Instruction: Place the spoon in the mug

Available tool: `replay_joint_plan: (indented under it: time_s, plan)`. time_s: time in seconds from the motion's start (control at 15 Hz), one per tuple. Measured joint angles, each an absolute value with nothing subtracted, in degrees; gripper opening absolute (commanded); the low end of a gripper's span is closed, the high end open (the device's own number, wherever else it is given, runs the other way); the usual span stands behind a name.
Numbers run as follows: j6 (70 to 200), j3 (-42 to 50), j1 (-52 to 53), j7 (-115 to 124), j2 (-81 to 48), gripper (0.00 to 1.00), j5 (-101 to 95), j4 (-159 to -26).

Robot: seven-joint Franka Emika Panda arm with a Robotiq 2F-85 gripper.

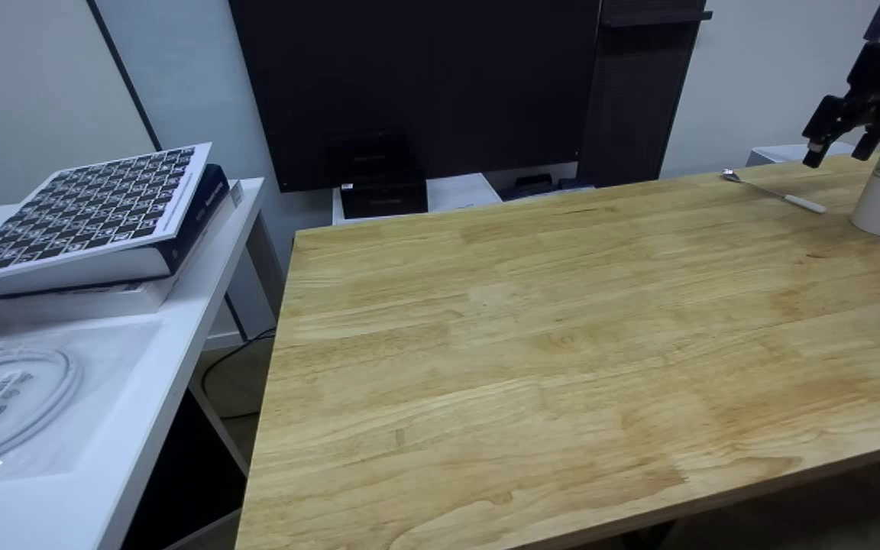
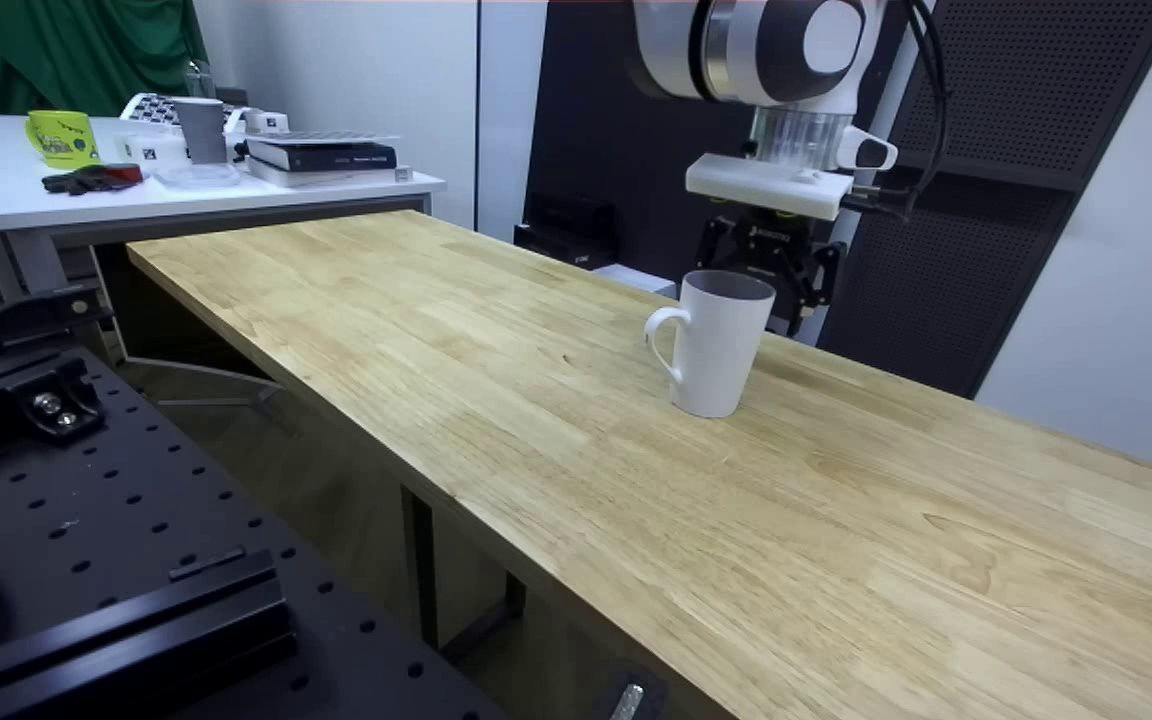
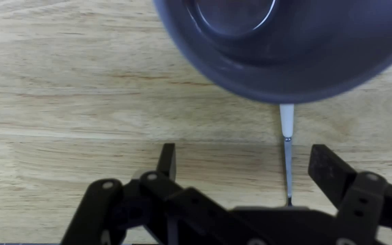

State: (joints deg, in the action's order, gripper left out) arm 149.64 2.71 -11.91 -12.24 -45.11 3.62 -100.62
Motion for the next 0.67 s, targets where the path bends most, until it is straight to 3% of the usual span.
replay_joint_plan:
  time_s: [0.67]
  plan:
    - [149.58, 1.98, -11.72, -12.31, -47.0, 1.0, 3.45, -99.83]
